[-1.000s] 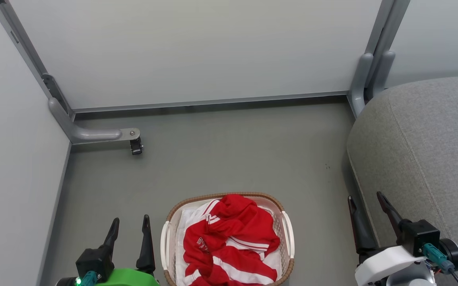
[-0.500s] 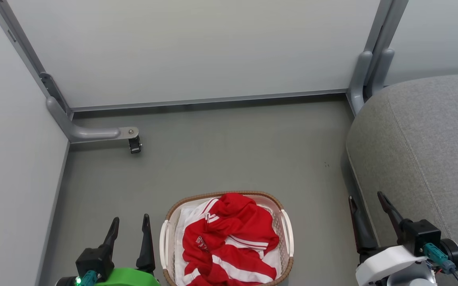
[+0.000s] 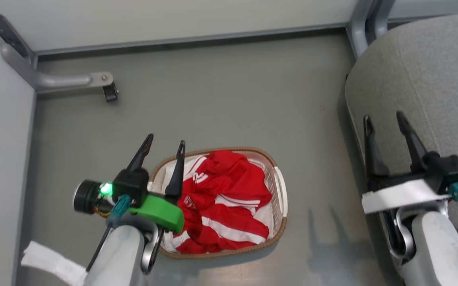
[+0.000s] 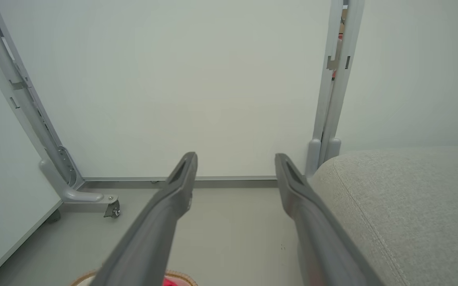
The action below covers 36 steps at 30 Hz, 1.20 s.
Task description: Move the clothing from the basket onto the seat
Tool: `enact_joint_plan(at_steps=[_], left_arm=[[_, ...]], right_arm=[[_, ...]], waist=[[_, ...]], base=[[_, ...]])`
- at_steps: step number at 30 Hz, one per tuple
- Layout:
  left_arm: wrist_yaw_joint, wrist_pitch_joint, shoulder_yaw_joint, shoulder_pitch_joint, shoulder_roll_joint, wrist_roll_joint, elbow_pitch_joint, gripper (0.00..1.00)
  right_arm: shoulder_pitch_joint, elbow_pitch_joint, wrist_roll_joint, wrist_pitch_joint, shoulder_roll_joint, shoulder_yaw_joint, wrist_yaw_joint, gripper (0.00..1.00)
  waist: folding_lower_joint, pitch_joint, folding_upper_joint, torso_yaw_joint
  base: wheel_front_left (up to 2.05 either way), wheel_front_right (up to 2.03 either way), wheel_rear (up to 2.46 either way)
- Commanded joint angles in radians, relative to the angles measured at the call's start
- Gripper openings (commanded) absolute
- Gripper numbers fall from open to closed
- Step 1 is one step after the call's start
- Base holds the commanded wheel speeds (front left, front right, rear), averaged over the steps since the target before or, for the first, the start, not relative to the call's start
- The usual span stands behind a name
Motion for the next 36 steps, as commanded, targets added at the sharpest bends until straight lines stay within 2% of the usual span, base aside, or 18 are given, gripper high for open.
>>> enact_joint_plan(at_steps=[1,5,12,17,20,23,27,36], left_arm=[[-0.012,-0.001,-0.021,-0.063,0.015,0.018,0.028,1.0],[-0.031,-0.001,-0.101,-0.181,0.023,0.059,0.144,1.0],[-0.04,0.014,-0.224,-0.332,0.029,0.087,0.392,1.0],[-0.041,0.027,-0.311,-0.428,0.037,0.089,0.533,1.0],[-0.041,0.047,-0.344,-0.475,0.035,0.055,0.605,1.0],[-0.041,0.057,-0.386,-0.523,0.056,0.057,0.657,1.0],[-0.041,0.066,-0.384,-0.575,0.078,0.039,0.72,1.0],[0.004,0.089,-0.384,-0.652,0.114,0.039,0.822,1.0]], right_arm=[[-0.047,-0.012,0.008,-0.005,-0.005,0.001,0.0,1.0],[-0.129,-0.038,0.029,-0.005,-0.004,-0.01,0.0,1.0],[-0.221,-0.074,0.074,-0.005,-0.004,-0.015,0.0,1.0],[-0.259,-0.102,0.101,-0.005,-0.003,-0.002,0.0,1.0],[-0.279,-0.12,0.115,-0.005,-0.003,0.007,0.0,1.0],[-0.291,-0.129,0.13,-0.005,-0.004,0.016,0.0,1.0],[-0.312,-0.139,0.155,-0.005,-0.003,0.035,0.0,1.0],[-0.319,-0.149,0.193,-0.005,-0.004,0.064,0.0,1.0]], waist=[[0.0,0.222,0.0,-0.077],[0.0,0.335,0.0,-0.119],[0.0,0.475,0.0,-0.202],[0.0,0.543,0.0,-0.25],[0.0,0.579,0.0,-0.272],[0.0,0.608,0.0,-0.292],[0.0,0.641,0.0,-0.315],[0.0,0.679,0.0,-0.353]], base=[[0.0,0.0,0.0],[0.0,0.0,0.0],[0.0,0.0,0.0],[0.0,0.0,0.0],[0.0,0.0,0.0],[0.0,0.0,0.0],[0.0,0.0,0.0],[0.0,0.0,0.0]])
